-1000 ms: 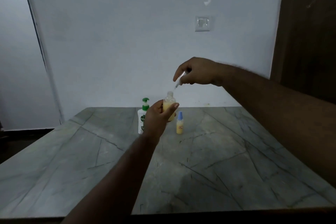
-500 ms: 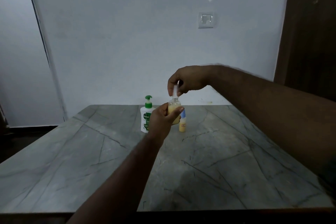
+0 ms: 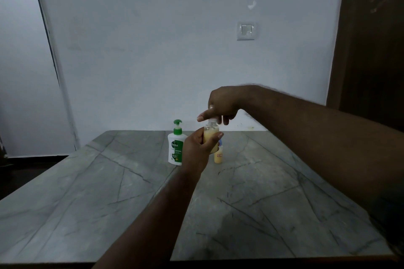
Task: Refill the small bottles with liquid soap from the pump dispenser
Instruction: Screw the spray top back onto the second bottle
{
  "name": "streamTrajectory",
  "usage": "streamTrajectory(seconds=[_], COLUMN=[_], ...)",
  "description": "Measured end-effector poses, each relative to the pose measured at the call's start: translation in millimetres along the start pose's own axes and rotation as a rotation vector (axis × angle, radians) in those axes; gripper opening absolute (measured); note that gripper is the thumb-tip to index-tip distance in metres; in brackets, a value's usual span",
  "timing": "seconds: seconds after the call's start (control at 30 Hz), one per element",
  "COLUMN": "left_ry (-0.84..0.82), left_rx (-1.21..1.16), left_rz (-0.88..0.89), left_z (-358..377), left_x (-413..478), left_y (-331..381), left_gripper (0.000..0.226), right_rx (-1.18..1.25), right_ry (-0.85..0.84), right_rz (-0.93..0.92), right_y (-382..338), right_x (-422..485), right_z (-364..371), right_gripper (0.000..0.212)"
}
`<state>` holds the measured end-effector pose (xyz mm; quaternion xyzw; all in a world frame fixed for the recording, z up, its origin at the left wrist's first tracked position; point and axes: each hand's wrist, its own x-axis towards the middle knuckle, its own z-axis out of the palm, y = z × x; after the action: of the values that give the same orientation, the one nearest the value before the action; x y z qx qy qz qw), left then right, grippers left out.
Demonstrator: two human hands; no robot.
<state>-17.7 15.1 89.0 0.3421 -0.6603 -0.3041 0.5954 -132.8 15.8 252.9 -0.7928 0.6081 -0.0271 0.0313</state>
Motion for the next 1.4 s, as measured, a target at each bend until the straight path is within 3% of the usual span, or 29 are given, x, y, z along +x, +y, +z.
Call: streamTrajectory(seconds=[0.1,0.2,0.43,0.67,0.83,1.0,1.03,1.17,1.3,1.4], left_ry=[0.012,0.025,-0.015,-0.007,0.009,0.015,0.016,0.029,0.058,0.057], left_rx=[-0.048,-0.024,-0.008,0.021,-0.025,-0.066,-0.051,0.017,0.017,0.031], left_rz=[-0.025,-0.016,-0.006,0.024,0.003,0.008,0.011,0.019,-0.006,-0.007], left_z=[-1,-1,1,4,6,5,5,5,3,-1], left_x=[4,7,1,-2,5,4,4,-2,2,7], left_y=[3,5,1,0,1,5,5,4,-1,-1], left_gripper=[0.015,0.019,0.015,0.015,0.018,0.020,0.019,0.017,0.017,0.019], right_rx=[0.152,0.041,-0.046,-0.174,0.068,0.022,0.007,-0.084,0.086,0.066], right_ry=[-0.100,-0.069,-0.174,-0.142,-0.124,-0.106,-0.095,-0.035,-0.105,-0.084], right_rz=[-0.114,-0.204,-0.136,-0.048,-0.176,-0.202,-0.176,-0.103,-0.207,-0.242], right_y=[0,1,1,4,4,4,3,1,2,4], right_x=[-10,-11,-7,-2,-10,-8,-6,4,-1,-4], right_z=[-7,-13,-15,-6,-15,-20,-18,-4,-8,-16], right_gripper=[0.043,0.033,0.008,0.049,0.040,0.008,0.009,0.044,0.030,0.028])
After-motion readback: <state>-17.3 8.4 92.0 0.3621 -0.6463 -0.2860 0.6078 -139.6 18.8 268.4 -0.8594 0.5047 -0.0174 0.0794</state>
